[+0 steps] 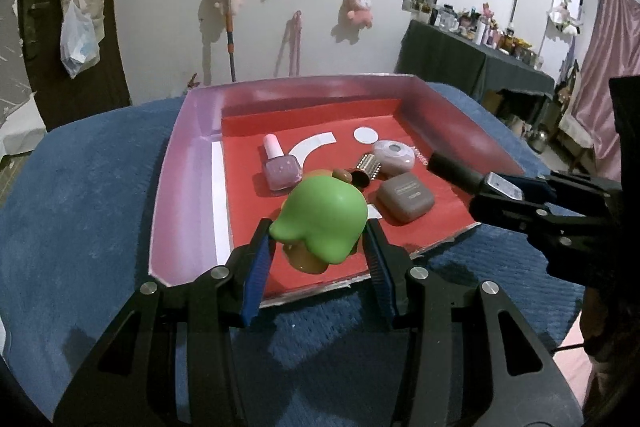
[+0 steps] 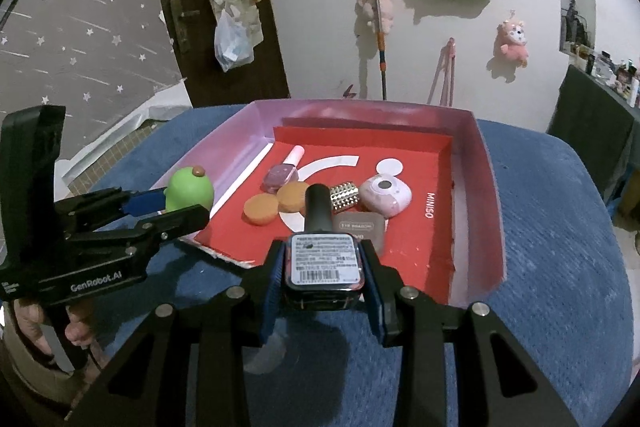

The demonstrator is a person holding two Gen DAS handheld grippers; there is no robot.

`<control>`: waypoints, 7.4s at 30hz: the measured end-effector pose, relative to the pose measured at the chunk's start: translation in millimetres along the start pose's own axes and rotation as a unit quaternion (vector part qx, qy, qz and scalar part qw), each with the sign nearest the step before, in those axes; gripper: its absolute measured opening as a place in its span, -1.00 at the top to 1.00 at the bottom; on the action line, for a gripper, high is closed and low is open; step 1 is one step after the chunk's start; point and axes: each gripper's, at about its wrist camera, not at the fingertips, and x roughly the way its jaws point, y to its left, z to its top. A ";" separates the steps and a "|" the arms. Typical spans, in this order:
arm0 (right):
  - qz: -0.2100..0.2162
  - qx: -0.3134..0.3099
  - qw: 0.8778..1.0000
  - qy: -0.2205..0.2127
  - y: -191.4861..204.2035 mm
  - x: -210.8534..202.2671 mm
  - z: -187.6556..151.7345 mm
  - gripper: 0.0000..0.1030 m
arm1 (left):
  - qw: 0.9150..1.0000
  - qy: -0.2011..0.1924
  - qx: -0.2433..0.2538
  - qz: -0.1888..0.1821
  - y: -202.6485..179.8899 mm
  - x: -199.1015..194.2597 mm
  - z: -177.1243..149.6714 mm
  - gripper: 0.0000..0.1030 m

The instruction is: Organize rigid objects

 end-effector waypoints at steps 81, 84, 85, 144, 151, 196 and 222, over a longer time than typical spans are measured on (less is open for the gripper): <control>-0.077 0.020 0.994 0.073 -41.0 95.5 20.5 0.26 | 0.996 0.090 0.002 0.008 11.0 88.9 10.2 0.28; -0.092 0.018 0.993 0.066 -39.6 96.8 19.9 0.26 | 0.996 0.085 -0.008 0.012 14.0 90.4 11.0 0.28; -0.098 0.015 0.993 0.064 -39.0 97.4 19.6 0.26 | 0.996 0.085 -0.009 0.013 14.3 90.9 11.0 0.28; -0.071 0.029 0.995 0.058 -27.2 89.0 17.7 -0.23 | 0.997 0.070 -0.003 0.044 12.7 77.9 9.1 -0.33; -0.063 0.030 0.997 0.045 -24.5 76.7 15.3 -0.37 | 0.997 0.058 0.014 0.058 5.1 68.7 7.0 -0.42; -0.020 0.053 0.996 -0.067 16.1 -47.7 -46.7 -1.00 | 0.997 -0.015 -0.047 0.051 -9.3 -32.0 -52.5 -1.00; -0.034 0.061 0.997 0.021 15.8 -1.9 -84.2 -1.00 | 0.997 0.037 -0.062 0.019 2.4 -24.3 -95.9 -1.00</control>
